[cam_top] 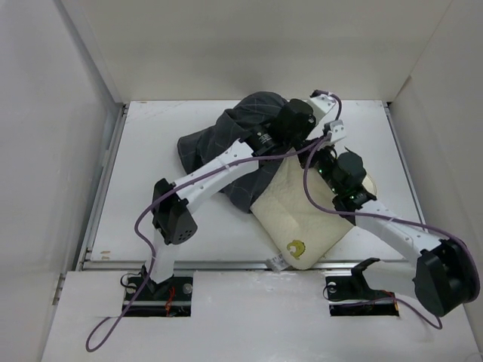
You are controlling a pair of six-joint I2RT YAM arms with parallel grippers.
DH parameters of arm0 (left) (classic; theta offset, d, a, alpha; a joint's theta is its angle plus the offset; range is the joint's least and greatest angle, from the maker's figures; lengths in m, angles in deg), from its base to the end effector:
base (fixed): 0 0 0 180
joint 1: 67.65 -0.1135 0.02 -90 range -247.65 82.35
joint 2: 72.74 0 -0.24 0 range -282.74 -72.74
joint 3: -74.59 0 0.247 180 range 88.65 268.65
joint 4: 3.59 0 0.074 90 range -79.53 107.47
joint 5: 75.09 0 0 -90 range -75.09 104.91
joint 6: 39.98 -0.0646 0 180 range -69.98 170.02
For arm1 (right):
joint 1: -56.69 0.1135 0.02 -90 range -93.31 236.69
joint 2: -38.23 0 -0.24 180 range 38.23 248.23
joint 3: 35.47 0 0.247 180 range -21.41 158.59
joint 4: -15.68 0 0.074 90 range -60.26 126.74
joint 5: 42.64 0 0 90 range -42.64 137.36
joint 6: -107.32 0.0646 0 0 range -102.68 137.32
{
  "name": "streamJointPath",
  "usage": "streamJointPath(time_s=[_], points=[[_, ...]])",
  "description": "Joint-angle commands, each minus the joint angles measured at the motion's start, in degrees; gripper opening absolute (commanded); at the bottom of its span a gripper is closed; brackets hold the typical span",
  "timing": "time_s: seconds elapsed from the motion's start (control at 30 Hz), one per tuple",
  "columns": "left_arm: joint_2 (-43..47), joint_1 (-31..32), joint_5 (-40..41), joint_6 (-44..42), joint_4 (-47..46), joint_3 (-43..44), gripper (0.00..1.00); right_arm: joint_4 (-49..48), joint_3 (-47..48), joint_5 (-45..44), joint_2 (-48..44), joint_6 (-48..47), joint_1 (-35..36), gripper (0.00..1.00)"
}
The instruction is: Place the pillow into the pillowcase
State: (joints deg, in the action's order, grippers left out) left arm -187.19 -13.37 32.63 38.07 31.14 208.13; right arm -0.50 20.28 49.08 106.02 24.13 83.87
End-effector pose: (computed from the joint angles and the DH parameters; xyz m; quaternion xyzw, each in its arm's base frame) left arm 0.2981 -0.3809 0.3762 0.3521 0.7102 -0.1012 0.6011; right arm 0.2740 0.1429 0.2942 -0.1312 0.6684 0.2238 0.6971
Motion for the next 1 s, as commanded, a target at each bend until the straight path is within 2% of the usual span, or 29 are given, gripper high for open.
streamJointPath(time_s=[0.0, 0.13, 0.2, 0.3, 0.37, 0.47, 0.53, 0.63, 0.67, 0.7, 0.77, 0.83, 0.97], points=[[7.66, 4.35, -20.68, 2.46, 1.83, -3.36, 0.00, -27.66, -5.64, -3.57, -2.40, 15.24, -3.35, 0.00], [12.58, 4.34, -34.30, -0.18, 2.00, -8.29, 0.00, -35.66, -9.17, -1.72, -1.87, 19.37, -4.85, 0.00], [14.42, 4.34, -42.62, -0.71, 2.97, -8.82, 0.00, -37.51, -10.22, -2.24, -1.87, 20.09, -5.38, 0.00], [16.71, 4.34, -49.41, -0.71, 4.38, -8.83, 0.00, -37.52, -10.75, -4.43, -1.87, 21.49, -5.38, 0.00], [20.05, 4.87, -48.49, -0.19, 0.11, -12.94, 0.00, -37.52, -10.75, -2.70, -1.87, 22.46, -6.08, 0.00], [20.07, 4.26, -32.09, 4.46, -5.79, -16.64, 0.00, -39.63, -11.28, 1.61, -2.83, 23.69, -6.61, 0.00], [16.56, 1.72, -24.61, 7.36, -4.94, -13.42, 0.00, -39.63, -11.81, 5.66, -4.85, 23.69, -6.61, 0.00], [5.15, -5.22, -20.71, 14.21, 0.85, -0.17, 0.00, -38.32, -12.60, 9.17, -7.22, 23.17, -6.09, 0.00], [-0.97, -6.80, -20.70, 15.88, 2.96, 8.40, 0.00, -37.45, -12.60, 10.05, -8.62, 22.03, -6.09, 0.00], [-3.64, -9.26, -21.83, 17.20, 5.85, 12.05, 0.00, -36.65, -12.60, 10.58, -9.16, 21.24, -5.30, 0.00], [-7.17, -9.90, -23.68, 18.98, 6.40, 16.47, 0.00, -32.55, -10.24, 12.79, -9.17, 18.60, -3.54, 0.00], [-8.15, -9.90, -24.47, 18.98, 4.58, 17.45, 0.00, -29.54, -7.52, 15.75, -7.16, 15.44, -2.14, 0.00], [-5.70, -8.23, -28.25, 16.17, 2.19, 12.80, 0.00, -32.95, -5.23, 13.51, -0.92, 16.57, -1.52, 0.00]])
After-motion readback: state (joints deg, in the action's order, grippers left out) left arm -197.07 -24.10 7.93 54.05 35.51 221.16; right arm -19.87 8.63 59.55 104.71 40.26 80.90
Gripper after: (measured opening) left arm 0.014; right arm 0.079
